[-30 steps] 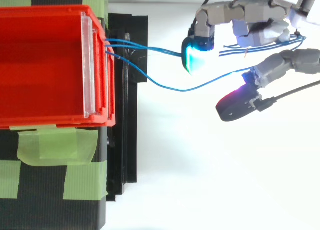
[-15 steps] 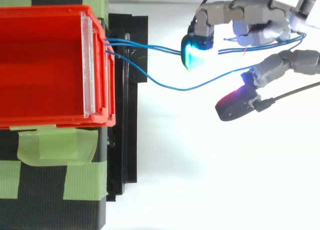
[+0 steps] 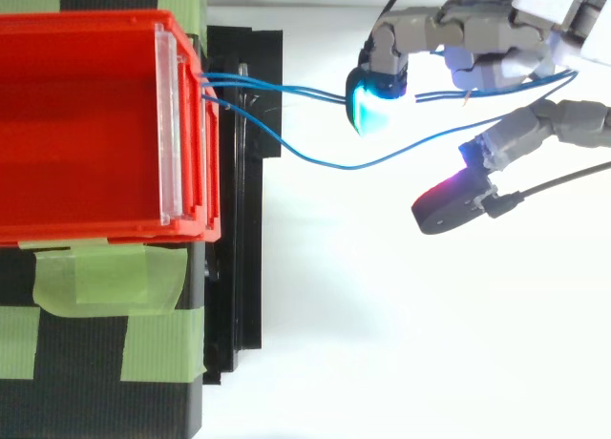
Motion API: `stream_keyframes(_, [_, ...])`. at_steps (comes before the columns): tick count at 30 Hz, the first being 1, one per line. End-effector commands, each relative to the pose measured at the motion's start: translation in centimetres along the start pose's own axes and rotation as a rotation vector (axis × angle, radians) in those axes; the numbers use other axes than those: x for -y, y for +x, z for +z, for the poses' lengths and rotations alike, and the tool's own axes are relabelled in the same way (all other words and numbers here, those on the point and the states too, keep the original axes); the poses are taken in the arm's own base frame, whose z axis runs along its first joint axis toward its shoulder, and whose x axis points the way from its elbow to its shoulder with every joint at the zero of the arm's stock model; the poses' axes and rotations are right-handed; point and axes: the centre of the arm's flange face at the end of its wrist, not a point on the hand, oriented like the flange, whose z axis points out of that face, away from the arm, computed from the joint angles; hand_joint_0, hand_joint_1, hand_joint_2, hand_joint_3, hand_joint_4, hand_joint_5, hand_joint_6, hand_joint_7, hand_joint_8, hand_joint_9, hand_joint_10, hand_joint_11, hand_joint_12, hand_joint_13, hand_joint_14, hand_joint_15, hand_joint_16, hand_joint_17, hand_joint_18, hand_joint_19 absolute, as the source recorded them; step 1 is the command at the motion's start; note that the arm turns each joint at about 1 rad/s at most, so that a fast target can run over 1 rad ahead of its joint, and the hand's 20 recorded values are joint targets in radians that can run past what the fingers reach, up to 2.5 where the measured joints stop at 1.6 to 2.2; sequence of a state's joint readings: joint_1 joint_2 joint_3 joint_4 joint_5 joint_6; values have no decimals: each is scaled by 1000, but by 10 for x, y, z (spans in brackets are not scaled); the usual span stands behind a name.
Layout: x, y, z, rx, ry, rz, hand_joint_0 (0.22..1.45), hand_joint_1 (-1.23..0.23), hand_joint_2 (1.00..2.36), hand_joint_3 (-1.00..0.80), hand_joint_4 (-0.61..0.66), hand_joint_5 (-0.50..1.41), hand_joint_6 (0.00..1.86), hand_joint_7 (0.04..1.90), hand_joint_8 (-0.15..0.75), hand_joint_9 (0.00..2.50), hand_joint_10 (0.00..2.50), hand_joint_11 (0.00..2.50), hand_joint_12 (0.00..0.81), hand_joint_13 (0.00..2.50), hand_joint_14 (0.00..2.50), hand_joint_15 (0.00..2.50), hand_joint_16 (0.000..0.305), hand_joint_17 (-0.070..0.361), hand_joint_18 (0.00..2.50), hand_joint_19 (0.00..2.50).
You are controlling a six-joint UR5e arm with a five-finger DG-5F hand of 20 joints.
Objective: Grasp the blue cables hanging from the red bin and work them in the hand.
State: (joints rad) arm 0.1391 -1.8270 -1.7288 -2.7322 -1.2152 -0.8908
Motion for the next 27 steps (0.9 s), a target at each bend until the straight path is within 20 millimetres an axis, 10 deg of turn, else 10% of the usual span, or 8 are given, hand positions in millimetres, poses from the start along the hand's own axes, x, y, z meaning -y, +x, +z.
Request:
stream_keyframes(1, [0,0,0,0,0,-5,838,-754,1003,-915,247,333,120,1373,434,495,2500,2500,479,582,2500,1594,52,116,1341,1475])
stream_keyframes(16, [-1,1,0,-1,-1,-3,856,-752,1002,-929,250,330,229,1346,430,535,2500,2500,479,623,2500,1584,51,114,1380,1482])
stream_keyframes(27, [-3,2,0,-3,-2,-4,902,-711,1011,-733,205,322,695,1238,431,650,2500,2500,462,728,2500,1581,49,109,1485,1481])
